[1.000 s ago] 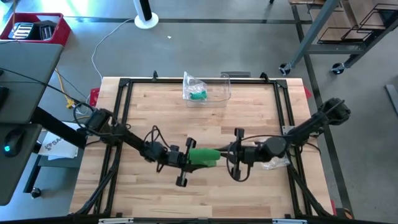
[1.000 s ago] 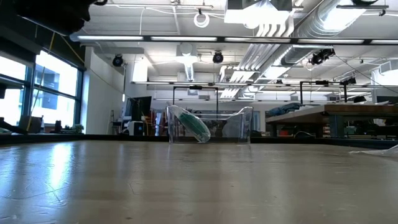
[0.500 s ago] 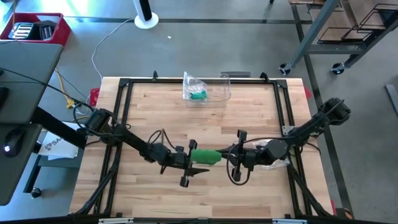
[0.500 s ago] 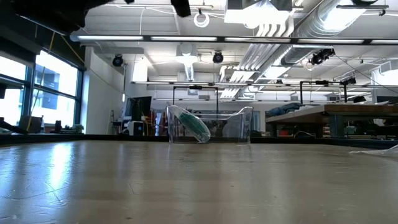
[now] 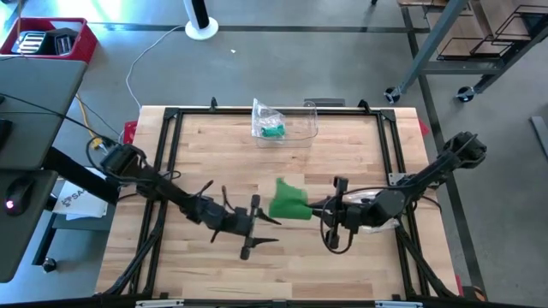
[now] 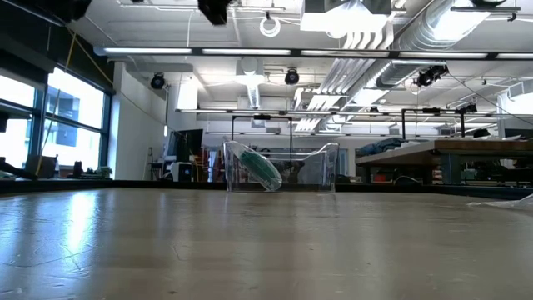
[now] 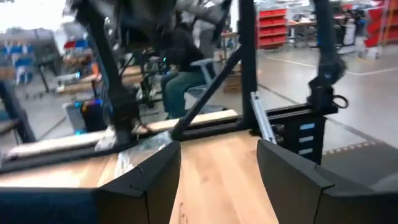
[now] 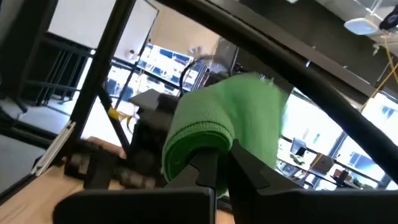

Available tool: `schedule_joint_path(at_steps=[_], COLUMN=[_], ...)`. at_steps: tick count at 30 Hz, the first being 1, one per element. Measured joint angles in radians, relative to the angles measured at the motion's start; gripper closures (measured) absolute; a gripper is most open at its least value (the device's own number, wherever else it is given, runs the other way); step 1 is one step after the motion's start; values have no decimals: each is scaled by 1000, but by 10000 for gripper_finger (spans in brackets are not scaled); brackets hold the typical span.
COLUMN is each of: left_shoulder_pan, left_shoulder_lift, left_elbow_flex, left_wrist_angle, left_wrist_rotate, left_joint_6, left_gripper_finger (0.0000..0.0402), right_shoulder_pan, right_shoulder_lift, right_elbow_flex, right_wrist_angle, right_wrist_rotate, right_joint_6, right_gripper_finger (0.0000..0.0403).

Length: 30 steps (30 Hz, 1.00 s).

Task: Roll bandage
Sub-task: Roll the green bandage

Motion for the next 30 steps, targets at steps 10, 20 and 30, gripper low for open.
schedule_joint_path(at_steps=[10, 20, 30], left_shoulder_pan=[-36, -168, -126], left_shoulder_lift=[-45, -246, -200], left_elbow_flex=[1, 1, 113], left_wrist_angle=[-58, -198, -164], left_wrist_rotate=[-51, -272, -289], left_joint_6=[17, 213, 495], left_gripper_finger=[175, 183, 205], right_shoulder_pan=[8, 17, -81], right_shoulder_lift=[-5, -157, -175], right_elbow_flex=[0, -1, -1], right_wrist_angle=[-17, -344, -427], right_wrist_rotate=[-3, -96, -514], right_joint_6=[24, 238, 417], right_gripper_finger=[396, 396, 396])
